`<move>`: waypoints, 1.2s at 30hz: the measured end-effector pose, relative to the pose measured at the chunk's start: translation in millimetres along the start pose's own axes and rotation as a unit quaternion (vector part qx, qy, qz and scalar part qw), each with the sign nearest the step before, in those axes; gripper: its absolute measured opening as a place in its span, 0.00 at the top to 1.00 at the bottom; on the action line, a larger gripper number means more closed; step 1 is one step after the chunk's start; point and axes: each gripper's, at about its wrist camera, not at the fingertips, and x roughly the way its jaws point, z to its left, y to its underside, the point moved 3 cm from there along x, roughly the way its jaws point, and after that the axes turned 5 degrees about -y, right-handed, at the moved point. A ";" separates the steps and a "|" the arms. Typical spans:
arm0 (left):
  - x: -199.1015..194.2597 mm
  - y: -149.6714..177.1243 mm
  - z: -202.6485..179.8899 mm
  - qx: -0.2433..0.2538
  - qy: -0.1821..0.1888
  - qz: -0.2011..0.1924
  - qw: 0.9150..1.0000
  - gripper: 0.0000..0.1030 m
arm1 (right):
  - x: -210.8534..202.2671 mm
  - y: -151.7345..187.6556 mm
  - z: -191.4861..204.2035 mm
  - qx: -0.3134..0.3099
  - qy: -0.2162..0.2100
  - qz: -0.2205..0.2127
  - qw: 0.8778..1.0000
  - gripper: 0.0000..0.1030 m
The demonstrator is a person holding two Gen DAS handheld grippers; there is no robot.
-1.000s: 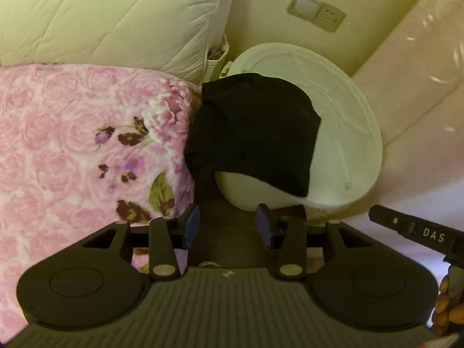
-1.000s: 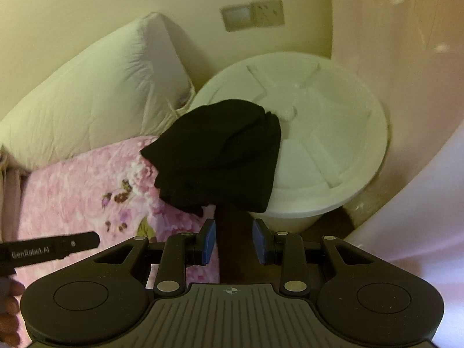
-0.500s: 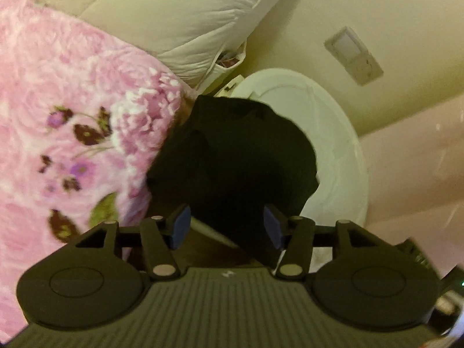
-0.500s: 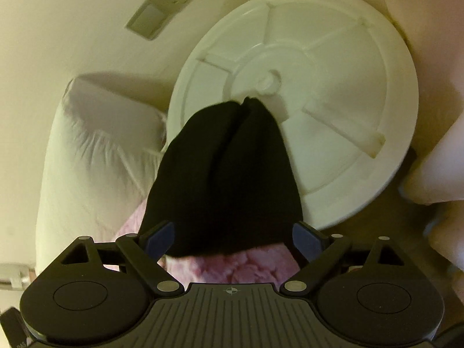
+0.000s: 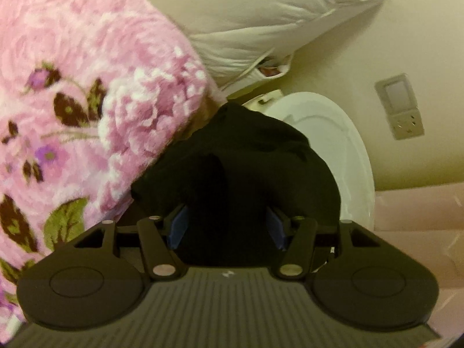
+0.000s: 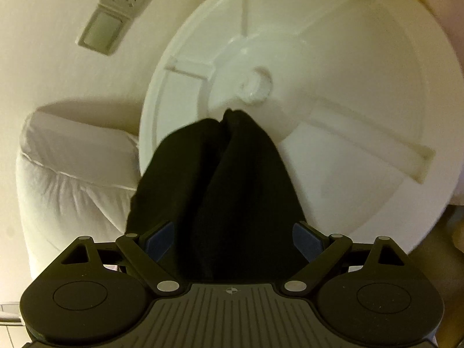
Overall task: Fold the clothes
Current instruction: 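Grasp the black garment with the left gripper while the right gripper grasps it too, then carry the black garment with both grippers and drop it onto the bed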
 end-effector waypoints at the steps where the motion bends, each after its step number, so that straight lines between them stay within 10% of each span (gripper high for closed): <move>1: 3.9 -0.9 1.4 -0.005 -0.001 0.000 1.000 0.48 | 5.7 -0.5 -0.3 0.002 0.001 0.004 1.000 0.11; 10: 34.4 -3.9 5.0 0.016 -0.003 0.017 1.000 0.59 | 39.3 -1.4 -0.7 -0.008 -0.003 0.038 0.999 0.12; 12: 34.9 -3.2 1.6 0.025 0.011 0.021 0.999 0.79 | 42.8 -0.3 2.3 -0.016 -0.010 0.046 0.999 0.57; 14: 28.6 -2.3 -5.1 0.042 0.012 0.010 0.999 0.88 | 43.5 1.4 5.8 -0.023 -0.020 0.050 0.998 0.76; 22: -48.0 -3.8 -16.4 0.090 0.083 -0.065 0.990 0.98 | -19.9 17.6 74.1 -0.102 -0.118 0.031 0.987 0.83; 30: -192.4 9.4 28.1 0.065 0.137 -0.188 0.970 0.98 | -95.5 96.2 190.1 -0.260 -0.241 0.047 0.934 0.83; 36: -342.5 55.3 114.2 0.007 0.144 -0.316 0.938 0.98 | -152.7 214.2 270.9 -0.374 -0.358 0.091 0.850 0.83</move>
